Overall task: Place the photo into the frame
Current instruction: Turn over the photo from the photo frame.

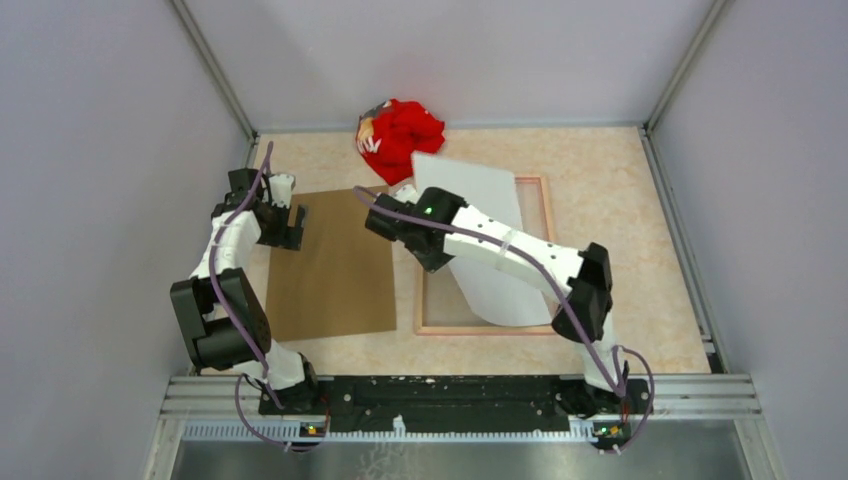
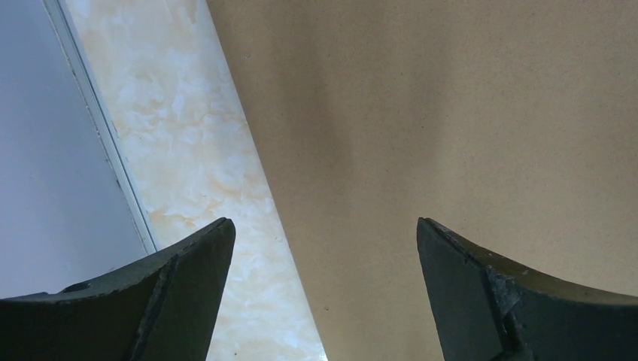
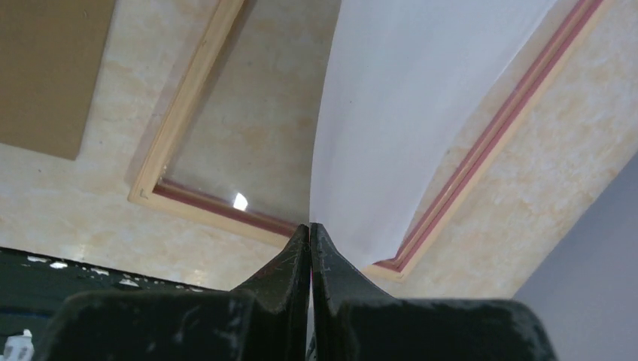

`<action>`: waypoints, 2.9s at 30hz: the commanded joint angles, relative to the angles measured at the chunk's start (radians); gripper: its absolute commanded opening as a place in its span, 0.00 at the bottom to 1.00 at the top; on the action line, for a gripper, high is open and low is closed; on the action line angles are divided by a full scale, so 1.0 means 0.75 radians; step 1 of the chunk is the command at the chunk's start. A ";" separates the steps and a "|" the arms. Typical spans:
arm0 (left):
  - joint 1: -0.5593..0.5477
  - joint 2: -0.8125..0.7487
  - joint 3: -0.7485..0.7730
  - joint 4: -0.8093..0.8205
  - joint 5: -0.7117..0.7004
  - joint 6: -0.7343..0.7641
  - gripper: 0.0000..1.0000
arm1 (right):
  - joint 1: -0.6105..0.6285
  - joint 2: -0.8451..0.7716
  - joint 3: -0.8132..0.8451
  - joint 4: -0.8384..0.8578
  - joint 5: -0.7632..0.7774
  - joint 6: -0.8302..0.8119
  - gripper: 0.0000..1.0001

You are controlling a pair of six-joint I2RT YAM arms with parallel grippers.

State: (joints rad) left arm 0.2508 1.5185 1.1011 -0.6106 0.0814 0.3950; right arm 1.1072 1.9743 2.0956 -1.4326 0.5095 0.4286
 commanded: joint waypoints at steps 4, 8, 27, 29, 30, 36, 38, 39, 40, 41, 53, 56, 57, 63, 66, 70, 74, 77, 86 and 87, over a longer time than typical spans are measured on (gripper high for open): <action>0.001 -0.041 -0.019 0.024 -0.005 0.002 0.97 | 0.019 -0.020 -0.099 0.134 -0.059 0.121 0.00; 0.002 -0.042 -0.034 0.031 0.001 0.002 0.97 | 0.017 0.003 -0.118 0.230 -0.060 0.258 0.00; 0.002 -0.060 -0.055 0.051 -0.014 0.021 0.97 | -0.124 0.128 -0.158 0.245 -0.023 0.861 0.00; 0.002 -0.058 -0.053 0.050 -0.012 0.019 0.97 | -0.133 0.127 -0.183 0.268 -0.012 0.872 0.00; 0.003 -0.059 -0.053 0.049 -0.014 0.020 0.97 | -0.136 0.135 -0.183 0.267 -0.002 0.876 0.00; 0.002 -0.052 -0.057 0.054 -0.011 0.026 0.97 | -0.164 0.166 -0.182 0.230 0.066 0.937 0.00; 0.001 -0.051 -0.058 0.053 -0.007 0.029 0.97 | -0.171 0.154 -0.210 0.270 0.069 0.947 0.00; 0.003 -0.050 -0.059 0.056 -0.007 0.029 0.97 | -0.171 0.151 -0.219 0.294 0.069 0.947 0.00; 0.002 -0.049 -0.058 0.058 -0.008 0.028 0.97 | -0.173 0.152 -0.218 0.309 0.073 0.944 0.00; 0.001 -0.048 -0.055 0.057 -0.012 0.029 0.96 | -0.174 0.156 -0.213 0.322 0.072 0.933 0.00; 0.001 -0.035 -0.067 0.066 -0.004 0.030 0.97 | -0.179 0.157 -0.328 0.410 0.135 0.812 0.00; 0.001 -0.034 -0.067 0.072 -0.008 0.032 0.96 | -0.178 0.134 -0.394 0.473 0.126 0.757 0.00; 0.001 -0.035 -0.067 0.072 -0.007 0.031 0.96 | -0.179 0.125 -0.415 0.490 0.123 0.746 0.00; 0.002 -0.027 -0.067 0.072 -0.003 0.028 0.97 | -0.179 0.096 -0.488 0.540 0.102 0.734 0.00; 0.001 -0.030 -0.069 0.074 -0.002 0.028 0.96 | -0.178 0.098 -0.486 0.549 0.097 0.728 0.00; 0.002 -0.032 -0.069 0.072 -0.009 0.031 0.96 | -0.178 0.091 -0.488 0.558 0.100 0.706 0.00; 0.001 -0.032 -0.069 0.072 -0.005 0.033 0.97 | -0.178 0.062 -0.532 0.588 0.095 0.680 0.00; 0.000 -0.032 -0.069 0.071 -0.001 0.029 0.97 | -0.179 0.044 -0.568 0.629 0.071 0.657 0.00; 0.000 -0.041 -0.073 0.066 0.003 0.034 0.97 | -0.195 -0.002 -0.564 0.660 0.035 0.613 0.36; 0.000 -0.042 -0.071 0.063 0.004 0.035 0.97 | -0.196 -0.015 -0.577 0.674 0.027 0.605 0.41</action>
State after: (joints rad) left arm 0.2508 1.5116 1.0561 -0.5777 0.0746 0.4149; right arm 0.9787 2.0552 1.6749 -0.9627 0.5438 0.9104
